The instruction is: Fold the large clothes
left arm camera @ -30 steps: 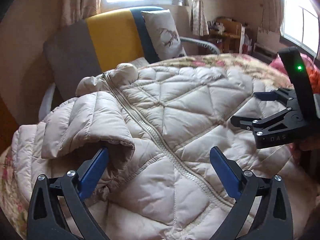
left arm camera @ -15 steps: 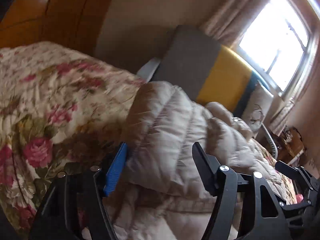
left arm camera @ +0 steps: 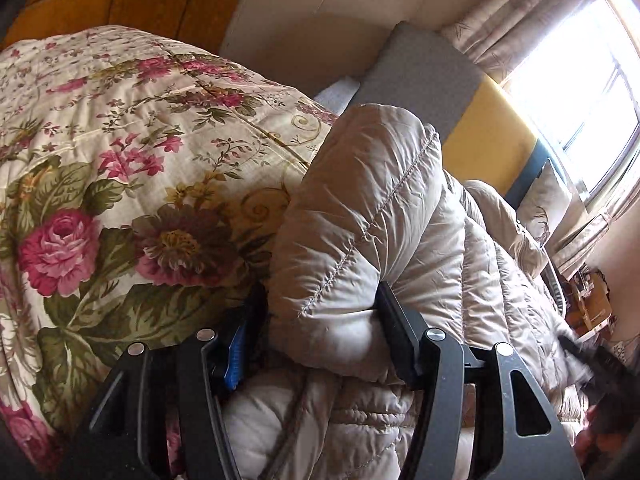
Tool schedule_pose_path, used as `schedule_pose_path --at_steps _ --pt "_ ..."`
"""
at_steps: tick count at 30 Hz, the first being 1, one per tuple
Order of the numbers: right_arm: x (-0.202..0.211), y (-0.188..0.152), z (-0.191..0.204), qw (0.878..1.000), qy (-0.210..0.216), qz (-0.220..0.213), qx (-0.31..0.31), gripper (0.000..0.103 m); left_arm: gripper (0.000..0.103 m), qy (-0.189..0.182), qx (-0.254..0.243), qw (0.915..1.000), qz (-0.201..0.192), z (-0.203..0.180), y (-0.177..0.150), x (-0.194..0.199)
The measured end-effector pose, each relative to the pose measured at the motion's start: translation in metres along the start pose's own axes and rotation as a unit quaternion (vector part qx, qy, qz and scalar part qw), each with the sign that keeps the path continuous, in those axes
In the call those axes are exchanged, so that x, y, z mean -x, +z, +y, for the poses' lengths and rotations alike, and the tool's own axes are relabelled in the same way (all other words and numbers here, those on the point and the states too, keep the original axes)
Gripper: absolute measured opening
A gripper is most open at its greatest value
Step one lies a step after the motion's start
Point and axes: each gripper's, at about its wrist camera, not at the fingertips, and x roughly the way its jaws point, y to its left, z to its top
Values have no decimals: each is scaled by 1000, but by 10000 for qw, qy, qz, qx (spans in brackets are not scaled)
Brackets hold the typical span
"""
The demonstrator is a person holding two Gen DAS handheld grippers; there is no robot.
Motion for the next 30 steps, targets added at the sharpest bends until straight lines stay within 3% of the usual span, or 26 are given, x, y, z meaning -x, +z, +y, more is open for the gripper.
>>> schedule_pose_path --at_steps 1,3,5,7,12,15,19,21,25,28,30 --pt "3 -3 -18 9994 146 -13 -308 62 59 3 6 10000 -15 1 0 0" --pt "18 -5 -38 9979 -46 -336 -549 65 66 50 -41 9998 -197 -1 -2 7" --pt "38 -8 -40 9955 -105 -808 -494 67 75 92 -89 9989 -460 -4 -5 16" --pt "44 -8 -27 9949 50 -1003 -80 67 76 121 -159 9984 -521 -6 -4 18" --pt "14 -9 21 9917 -12 -670 1101 59 72 424 -1 9990 -161 -1 2 3" --pt "-24 -16 19 9931 -301 -276 1098 60 72 434 63 9990 -104 4 3 -3" --pt "-35 -21 12 9933 -271 -350 1063 65 72 429 29 9990 -90 5 3 -5" --pt "-28 -23 4 9946 -68 -452 929 69 72 349 59 9993 -107 7 2 -2" --pt "26 -34 -26 9960 482 -723 197 80 73 96 73 9999 -71 10 -1 6" --pt "67 -47 -58 9927 975 -604 -383 80 80 -143 107 9998 -73 12 -3 11" --pt "92 -59 -86 9898 1037 -570 -798 80 84 -185 88 9997 -96 11 -4 14"
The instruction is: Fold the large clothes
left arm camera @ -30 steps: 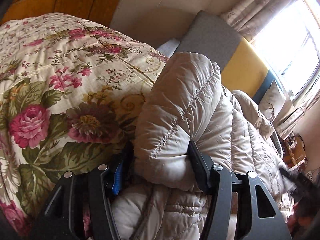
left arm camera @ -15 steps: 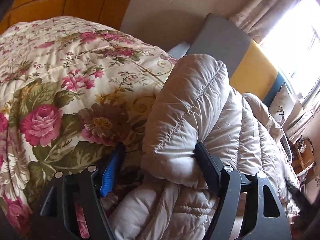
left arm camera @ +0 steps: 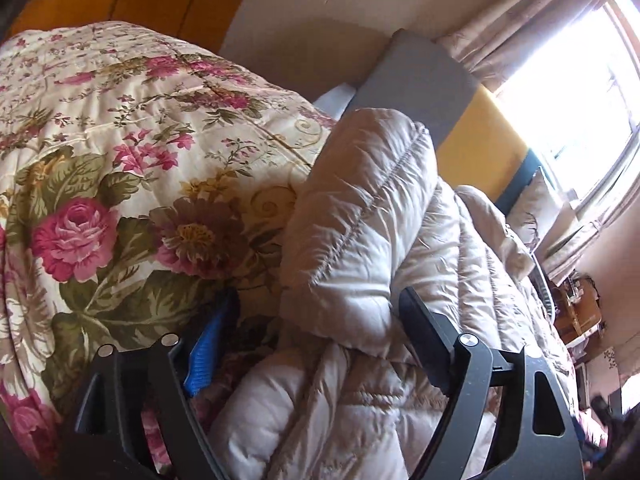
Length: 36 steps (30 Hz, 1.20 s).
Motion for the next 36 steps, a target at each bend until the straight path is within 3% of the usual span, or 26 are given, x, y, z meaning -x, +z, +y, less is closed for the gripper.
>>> schedule_pose_path --at_steps 4,7,11,13,16,18,20,23,26,29,32,34,36 --pt "56 -17 -56 9962 -158 -116 -849 80 85 57 -186 9998 -13 -8 -4 5" --pt "82 -31 -99 9869 -257 -9 -1591 80 85 9 -232 9997 13 -9 -6 6" --pt "108 -51 -143 9654 -159 -4 -2601 80 85 -74 -233 9997 -31 -10 -7 9" --pt "112 -56 -158 9568 -98 -158 -2901 72 91 -123 -259 9996 -58 -11 -9 11" --pt "118 -54 -174 9396 -15 -479 -3390 67 92 -157 -363 9991 -144 -15 -10 16" --pt "122 -48 -184 9315 -233 -728 -3556 63 92 -135 -427 9989 -164 -18 -12 18" --pt "126 -42 -194 9196 -255 -922 -3811 63 92 -119 -451 9988 -170 -19 -12 18" --pt "131 -46 -202 9005 -4 -821 -4270 69 92 -136 -421 9989 -166 -18 -11 18" --pt "131 -52 -194 9056 -16 -627 -4196 70 92 -165 -401 9989 -172 -18 -11 18" --pt "133 -53 -204 8986 -17 -822 -4309 66 92 -166 -402 9989 -169 -17 -12 18" --pt "135 -42 -220 8960 -315 -1124 -4285 51 92 -171 -404 9989 -172 -17 -12 18" --pt "135 -27 -227 9036 -553 -1268 -4054 29 92 -169 -396 9989 -157 -17 -12 17" --pt "134 -8 -232 9137 -876 -1350 -3732 19 92 -173 -396 9990 -138 -17 -12 16"
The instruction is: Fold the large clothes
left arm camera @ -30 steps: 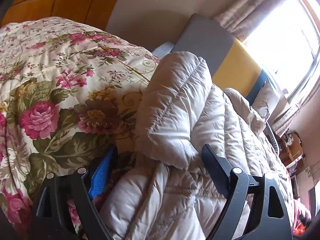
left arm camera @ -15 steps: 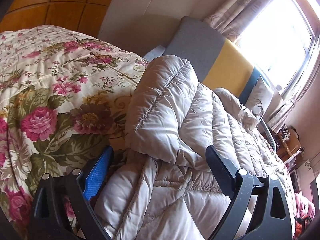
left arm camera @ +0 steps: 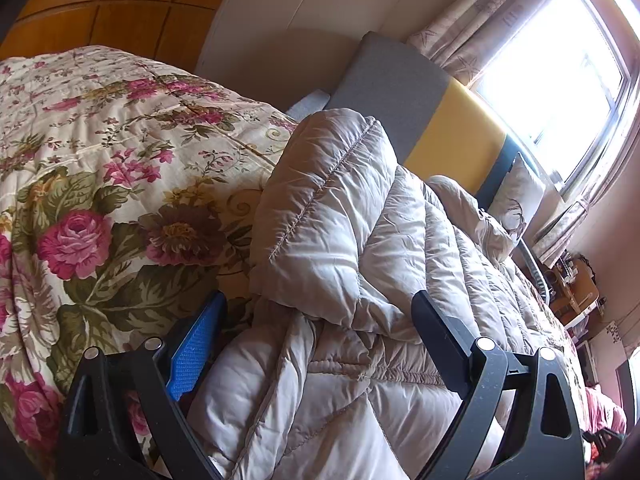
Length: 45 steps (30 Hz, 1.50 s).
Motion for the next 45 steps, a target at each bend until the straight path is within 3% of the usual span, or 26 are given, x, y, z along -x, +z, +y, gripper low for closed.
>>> schedule_pose_path --at_steps 4,8,12,16,19,22,28,31,33,38,39,40,41,42,44,45 --pt "-6 32 24 9986 -185 -344 366 9 92 -5 21 10000 46 1 0 -2" --pt "0 59 47 9926 -308 -937 703 7 92 -19 24 10000 91 1 1 -5" --pt "-30 68 47 9908 -903 -756 669 7 92 -34 33 9999 142 2 1 -8" --pt "-43 62 62 9876 -1105 -767 812 6 92 -43 41 9999 158 3 1 -10" --pt "-39 41 107 9787 -950 -929 1565 6 92 -79 55 9998 171 4 2 -11" --pt "-45 10 168 9577 -679 -1033 2597 6 92 -115 74 9997 177 5 2 -11" --pt "-64 -95 259 8837 59 -792 4612 6 92 -178 97 9997 144 6 2 -9" --pt "-83 -159 282 8298 286 -504 5550 6 92 -191 107 9997 144 6 1 -9" --pt "-97 -207 286 7797 269 -285 6250 6 92 -202 117 9996 149 7 1 -9" --pt "-140 -315 253 6219 -129 356 7822 9 92 -201 122 9996 174 6 0 -10" --pt "-145 -327 243 5984 -231 338 8002 12 92 -199 119 9996 178 6 0 -11" --pt "-148 -334 234 5834 -305 231 8113 15 92 -200 116 9996 182 6 1 -11" --pt "-150 -337 228 5759 -342 157 8167 17 92 -197 118 9996 181 6 1 -11" --pt "-150 -336 225 5771 -332 131 8159 23 92 -199 120 9996 177 6 1 -11" --pt "-148 -327 225 5985 -308 148 8004 49 92 -192 120 9996 182 6 0 -11" --pt "-145 -319 226 6166 -326 118 7865 72 92 -187 117 9996 186 5 0 -11"
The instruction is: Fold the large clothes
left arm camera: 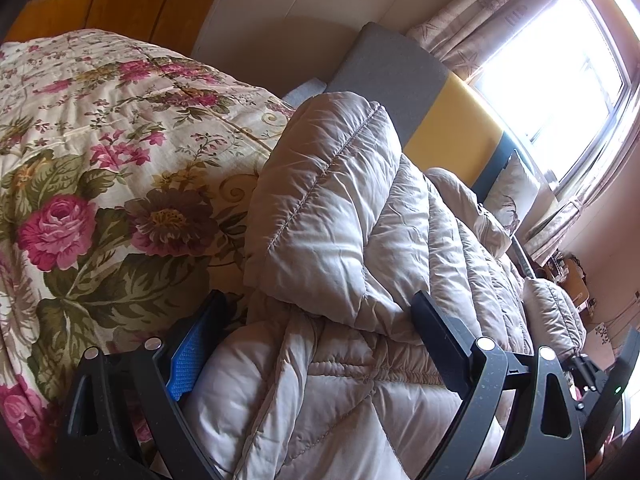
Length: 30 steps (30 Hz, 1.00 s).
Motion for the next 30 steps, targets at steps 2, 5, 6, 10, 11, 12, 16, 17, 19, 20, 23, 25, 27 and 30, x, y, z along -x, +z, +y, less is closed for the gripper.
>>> schedule_pose_path --at_steps 2,5,6,10,11,12,16,17,19,20,23,25,27,30 --pt "9 -5 -25 9973 301 -129 -654 82 92 7 -3 10000 7 0 0 0" --pt "23 -18 -58 9830 666 -259 -1691 95 92 152 -69 9999 8 -5 2 1" --pt "28 -25 -70 9770 573 -349 -2023 95 92 212 -148 9997 -24 -10 4 6" --pt "46 -57 -114 9405 -150 -623 -3336 101 92 269 -674 9967 -357 -37 7 36" --pt "44 -66 -126 9283 -375 -524 -3663 101 92 276 -826 9953 -426 -48 7 44" --pt "40 -75 -136 9143 -506 -411 -3997 101 92 190 -990 9940 -429 -62 7 51" --pt "15 -108 -162 8762 -494 221 -4789 101 92 -300 -1617 9864 -27 -120 6 56" --pt "13 -118 -166 8741 -418 365 -4825 101 92 -355 -1898 9812 23 -140 1 54" --pt "5 -121 -169 8720 -302 557 -4853 101 92 -434 -2569 9654 129 -178 -12 47" --pt "3 -123 -170 8706 -259 586 -4878 101 92 -499 -2903 9555 166 -196 -20 42" --pt "2 -130 -173 8666 -180 508 -4961 101 92 -619 -4024 9129 310 -252 -54 21" --pt "1 -136 -175 8605 -84 448 -5074 101 92 -575 -4516 8896 358 -280 -74 4" --pt "-2 -140 -177 8540 -5 391 -5187 101 92 -567 -4855 8712 459 -302 -89 -15" --pt "-1 -144 -178 8502 60 341 -5254 101 92 -465 -5018 8622 513 -322 -101 -39"
